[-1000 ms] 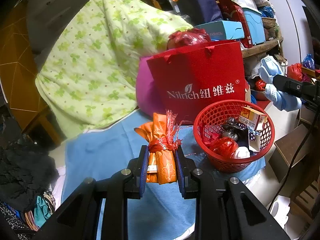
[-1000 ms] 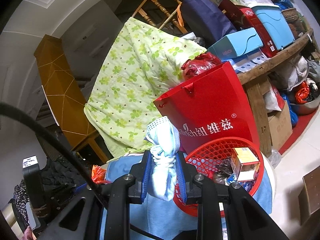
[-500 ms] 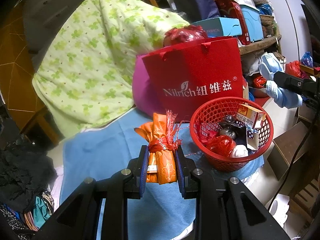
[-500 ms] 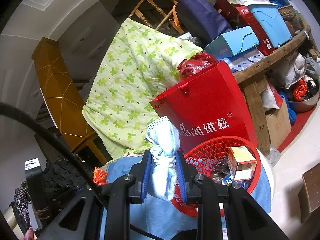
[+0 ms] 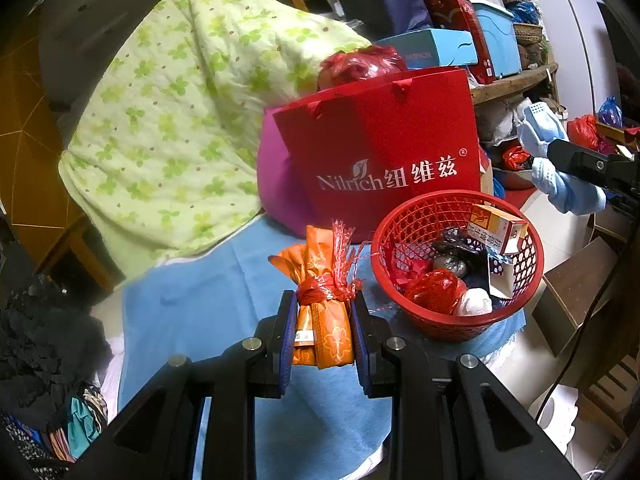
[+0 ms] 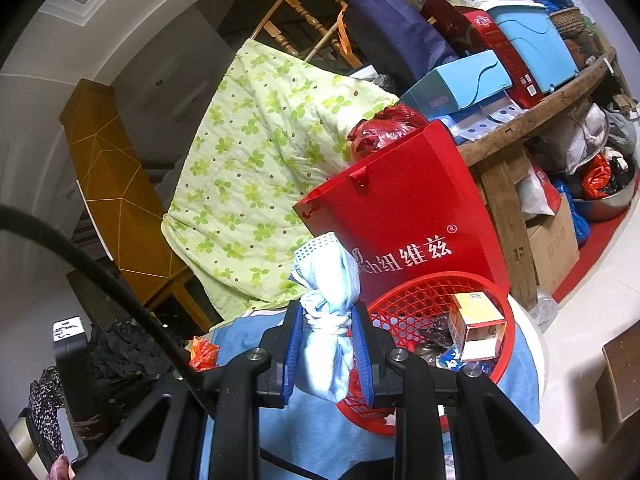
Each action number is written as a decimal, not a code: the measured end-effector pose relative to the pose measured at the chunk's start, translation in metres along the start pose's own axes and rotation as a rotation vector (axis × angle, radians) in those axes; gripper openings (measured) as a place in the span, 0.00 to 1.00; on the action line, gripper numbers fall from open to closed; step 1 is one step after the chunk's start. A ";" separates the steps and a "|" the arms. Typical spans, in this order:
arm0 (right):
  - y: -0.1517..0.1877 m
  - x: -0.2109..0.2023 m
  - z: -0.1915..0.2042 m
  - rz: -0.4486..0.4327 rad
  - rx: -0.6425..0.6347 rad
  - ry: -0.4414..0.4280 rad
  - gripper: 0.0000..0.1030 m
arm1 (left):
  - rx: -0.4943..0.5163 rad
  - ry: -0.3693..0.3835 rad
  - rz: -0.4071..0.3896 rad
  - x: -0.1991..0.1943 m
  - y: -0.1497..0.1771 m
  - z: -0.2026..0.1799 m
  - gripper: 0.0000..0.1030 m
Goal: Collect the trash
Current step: 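Lift both held items and carry them toward the red mesh basket, then lower both items over the red mesh basket and open both tools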
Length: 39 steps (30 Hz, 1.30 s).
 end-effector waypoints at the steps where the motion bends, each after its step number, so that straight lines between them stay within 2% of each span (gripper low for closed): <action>1: 0.000 -0.002 0.000 -0.002 0.002 0.002 0.26 | 0.001 0.002 0.000 0.000 -0.001 -0.001 0.26; 21: -0.002 -0.011 -0.012 -0.022 0.025 0.032 0.26 | 0.024 0.016 -0.007 0.005 -0.009 -0.013 0.27; 31: -0.011 -0.009 -0.020 -0.034 0.025 0.060 0.26 | 0.031 0.048 -0.020 0.018 -0.022 -0.021 0.27; 39: -0.022 0.016 -0.048 -0.011 0.081 0.075 0.26 | -0.042 0.188 -0.002 0.042 -0.042 -0.027 0.27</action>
Point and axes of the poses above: each gripper's, at about its wrist camera, not at the fingertips, and x roughly the way its jaws point, z to its left, y to its underside, the point moved 1 cm from there along x, roughly the way its jaws point, and after that the axes turned 6 degrees about -z, right-handed, at the moved point
